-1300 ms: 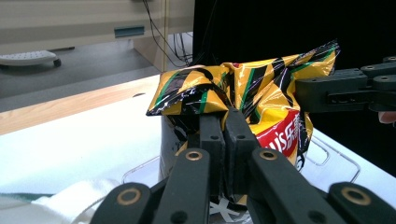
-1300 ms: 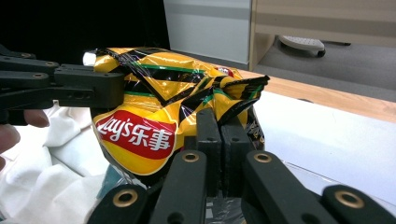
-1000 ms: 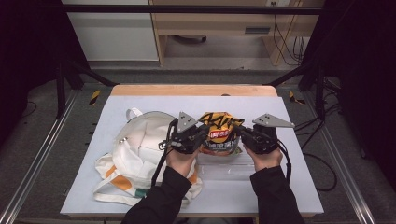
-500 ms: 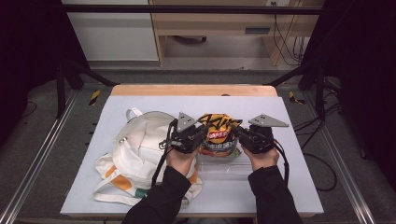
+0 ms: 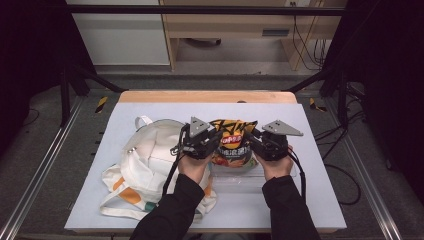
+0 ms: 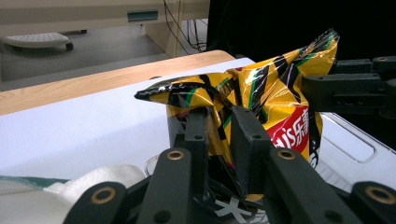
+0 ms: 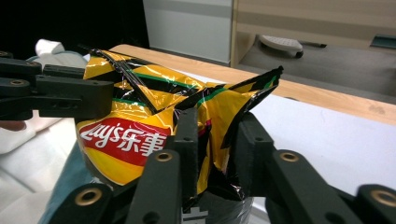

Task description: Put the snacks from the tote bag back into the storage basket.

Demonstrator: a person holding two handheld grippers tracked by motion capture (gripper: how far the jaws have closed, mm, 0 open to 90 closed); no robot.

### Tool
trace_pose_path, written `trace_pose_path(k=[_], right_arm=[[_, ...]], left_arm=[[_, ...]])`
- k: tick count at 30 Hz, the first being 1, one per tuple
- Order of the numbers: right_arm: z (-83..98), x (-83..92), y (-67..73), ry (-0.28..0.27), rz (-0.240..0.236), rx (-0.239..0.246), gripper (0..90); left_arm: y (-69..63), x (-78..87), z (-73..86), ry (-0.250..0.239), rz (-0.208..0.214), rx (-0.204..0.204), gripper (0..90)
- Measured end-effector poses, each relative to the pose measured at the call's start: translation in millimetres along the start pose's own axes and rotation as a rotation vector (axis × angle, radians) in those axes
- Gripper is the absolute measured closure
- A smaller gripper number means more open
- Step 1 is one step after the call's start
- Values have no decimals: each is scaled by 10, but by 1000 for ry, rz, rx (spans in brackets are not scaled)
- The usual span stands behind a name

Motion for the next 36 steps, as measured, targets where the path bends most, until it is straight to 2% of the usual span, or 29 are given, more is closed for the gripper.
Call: trace_pose_path(k=[5,6,10,11,15,17,20,23,27,36], right_arm=[[-17,-55,-28,-23,17,3,635],[-23,-64,-38,-30,22,-1,618],[-41,-92,-104,-56,41,3,520],[-41,-92,-104,-56,41,3,520],[-74,-53,-112,-91,45,8,417],[-101,-21,-113,-117,39,1,384],[-125,28,-111,-139,34,-8,350],[-119,66,-106,-130,34,1,329],[-115,121,-81,-127,31,15,304],[-110,297,5,-137,-3,38,263]], left_arm=[[53,-37,-12,-22,-18,-6,670],[61,-42,-15,-28,-11,-8,636],[76,-26,-18,-47,-30,-42,509],[81,-22,-16,-50,-36,-47,509],[112,17,-21,-68,-37,-60,449],[121,41,-30,-80,-27,-69,438],[148,96,-44,-101,-18,-61,422],[183,154,-45,-102,-13,-68,405],[282,261,-10,-78,-22,-93,395],[576,607,157,-47,-29,-108,381]])
Point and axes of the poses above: each handheld gripper's, and its own axes: x roughly backward along the jaws, z roughly out of its underside, y roughly to its left, the point moved 6 cm from there along -x, roughly forward along the jaws, and after that the axes turned 2 degrees about -z, right-handed, at the moved point
